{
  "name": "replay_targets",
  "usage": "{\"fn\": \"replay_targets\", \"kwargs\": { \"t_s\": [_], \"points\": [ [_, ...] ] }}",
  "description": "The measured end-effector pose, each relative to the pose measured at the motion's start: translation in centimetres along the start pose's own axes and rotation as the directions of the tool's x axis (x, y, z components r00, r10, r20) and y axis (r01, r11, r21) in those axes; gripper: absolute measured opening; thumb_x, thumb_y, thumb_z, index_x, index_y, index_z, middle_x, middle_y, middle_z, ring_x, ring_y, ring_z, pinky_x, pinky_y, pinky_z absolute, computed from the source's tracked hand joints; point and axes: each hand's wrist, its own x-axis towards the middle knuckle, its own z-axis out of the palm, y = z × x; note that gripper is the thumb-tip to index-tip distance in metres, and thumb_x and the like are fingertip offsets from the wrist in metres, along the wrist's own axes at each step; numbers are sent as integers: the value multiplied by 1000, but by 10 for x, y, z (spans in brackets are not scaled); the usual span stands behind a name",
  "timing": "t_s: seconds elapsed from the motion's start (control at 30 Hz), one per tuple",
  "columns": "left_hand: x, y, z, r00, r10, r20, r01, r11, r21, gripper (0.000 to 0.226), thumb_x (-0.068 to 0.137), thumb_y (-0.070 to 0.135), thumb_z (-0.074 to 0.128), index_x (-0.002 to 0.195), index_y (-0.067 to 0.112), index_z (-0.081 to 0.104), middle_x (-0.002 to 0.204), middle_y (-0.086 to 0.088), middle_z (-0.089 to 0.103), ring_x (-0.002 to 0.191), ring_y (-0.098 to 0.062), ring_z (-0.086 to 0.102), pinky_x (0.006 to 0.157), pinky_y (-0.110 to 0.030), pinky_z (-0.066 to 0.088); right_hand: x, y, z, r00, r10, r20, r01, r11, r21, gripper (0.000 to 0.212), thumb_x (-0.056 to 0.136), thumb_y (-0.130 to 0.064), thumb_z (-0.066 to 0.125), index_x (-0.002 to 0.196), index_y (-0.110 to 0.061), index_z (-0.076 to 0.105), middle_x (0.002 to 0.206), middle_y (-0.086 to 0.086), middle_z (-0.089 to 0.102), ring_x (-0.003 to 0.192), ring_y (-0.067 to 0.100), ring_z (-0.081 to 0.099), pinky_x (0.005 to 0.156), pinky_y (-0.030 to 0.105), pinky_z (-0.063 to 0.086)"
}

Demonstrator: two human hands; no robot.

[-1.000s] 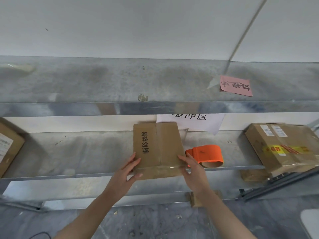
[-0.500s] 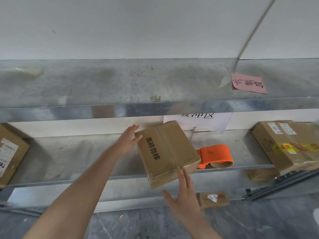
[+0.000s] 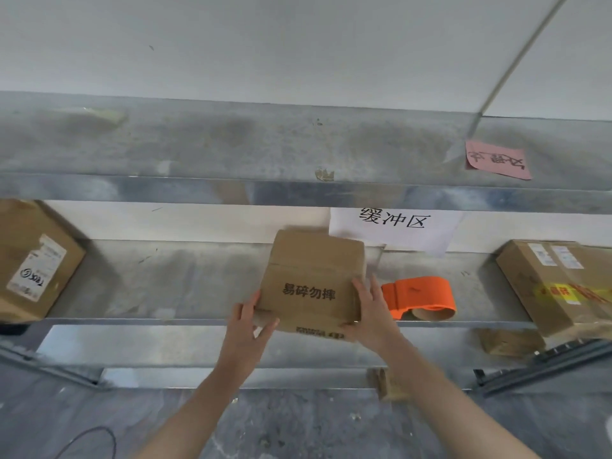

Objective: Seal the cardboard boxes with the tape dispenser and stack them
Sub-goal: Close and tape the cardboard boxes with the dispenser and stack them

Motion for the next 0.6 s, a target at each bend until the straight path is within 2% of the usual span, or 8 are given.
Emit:
{"fn": "replay_targets", "kwargs": {
  "t_s": [0.07,0.13,0.23,0.3,0.37,0.47,0.53,0.6],
  "points": [
    [-22,11,14,999,42,-8,-43,998,-55,64,91,37,59,146,30,27,119,8,39,107,-6,49,90,-27,48,7,4,-11,997,50,-53,-54,996,-74,100,80,-25,77,155,-23,12,162,10,-5,148,33,10,117,41,21],
    [-36,22,24,993,110,33,-108,992,-73,52,94,38,54,140,37,30,112,14,43,105,0,49,88,-25,48,6,7,-15,983,80,-167,-92,994,-65,87,85,-20,72,153,-19,18,159,13,10,146,34,14,117,41,21],
    [-36,34,21,987,155,31,-153,987,-54,40,94,40,52,131,38,36,113,16,50,107,-2,52,91,-28,48,-11,5,-5,947,138,-289,-117,989,91,79,85,-12,67,150,-14,22,156,13,16,146,31,13,118,39,17],
    [-13,38,5,989,144,32,-140,984,-108,53,91,37,59,138,28,36,128,16,44,117,-3,46,100,-26,41,-29,1,7,922,180,-342,-112,971,211,78,85,-14,68,149,-11,24,156,12,18,146,30,16,117,39,21],
    [25,38,-17,987,127,99,-116,988,-104,70,87,33,65,145,18,28,141,11,30,129,-4,32,109,-26,28,-48,-6,20,928,174,-329,-82,958,274,82,85,-20,71,150,-11,21,156,8,18,145,26,20,115,34,23],
    [85,35,-40,966,134,219,-156,984,83,86,83,37,70,150,17,19,157,2,12,144,-13,15,115,-27,14,-62,-20,38,961,118,-248,-37,950,310,92,84,-32,73,152,-17,14,157,1,14,145,16,18,115,26,19],
    [112,34,-48,931,85,355,-150,976,159,95,81,42,71,152,22,12,161,4,1,147,-14,7,118,-33,12,-63,-31,46,978,82,-192,-7,933,361,100,80,-42,74,153,-22,8,157,-3,7,145,14,15,114,28,22],
    [125,36,-49,869,30,494,-128,978,164,103,77,47,73,153,27,5,161,8,-2,146,-12,6,119,-35,13,-60,-40,51,991,70,-116,-18,916,400,111,76,-51,75,153,-28,-1,158,-7,-9,146,14,10,114,31,23]
  ]
}}
